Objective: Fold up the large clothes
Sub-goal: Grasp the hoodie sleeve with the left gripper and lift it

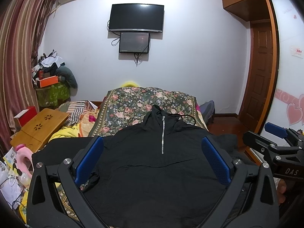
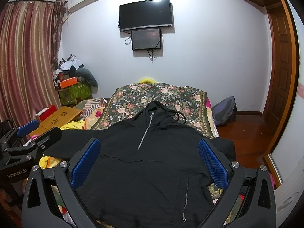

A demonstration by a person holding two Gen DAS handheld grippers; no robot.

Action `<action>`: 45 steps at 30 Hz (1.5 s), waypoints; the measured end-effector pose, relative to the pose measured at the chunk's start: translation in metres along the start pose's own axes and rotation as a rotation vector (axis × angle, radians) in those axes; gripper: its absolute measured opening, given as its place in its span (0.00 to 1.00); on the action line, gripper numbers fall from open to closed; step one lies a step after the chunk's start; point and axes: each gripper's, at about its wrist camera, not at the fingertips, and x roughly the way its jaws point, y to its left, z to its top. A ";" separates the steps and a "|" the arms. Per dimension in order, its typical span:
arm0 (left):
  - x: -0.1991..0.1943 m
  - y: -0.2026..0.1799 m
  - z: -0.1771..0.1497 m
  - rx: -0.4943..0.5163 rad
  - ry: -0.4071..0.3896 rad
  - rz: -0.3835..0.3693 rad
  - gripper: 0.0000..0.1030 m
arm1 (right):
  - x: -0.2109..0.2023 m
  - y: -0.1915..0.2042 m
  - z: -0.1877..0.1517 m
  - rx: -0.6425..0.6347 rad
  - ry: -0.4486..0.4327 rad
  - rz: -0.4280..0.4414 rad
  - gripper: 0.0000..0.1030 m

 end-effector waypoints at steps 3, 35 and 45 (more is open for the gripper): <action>0.006 0.008 0.000 -0.004 0.008 0.017 1.00 | 0.006 -0.001 0.001 0.002 0.015 -0.005 0.99; 0.147 0.354 -0.148 -0.840 0.443 0.340 0.80 | 0.115 -0.008 -0.007 0.040 0.283 -0.056 0.99; 0.195 0.382 -0.190 -1.014 0.505 0.249 0.67 | 0.121 -0.014 -0.010 0.045 0.323 -0.070 0.99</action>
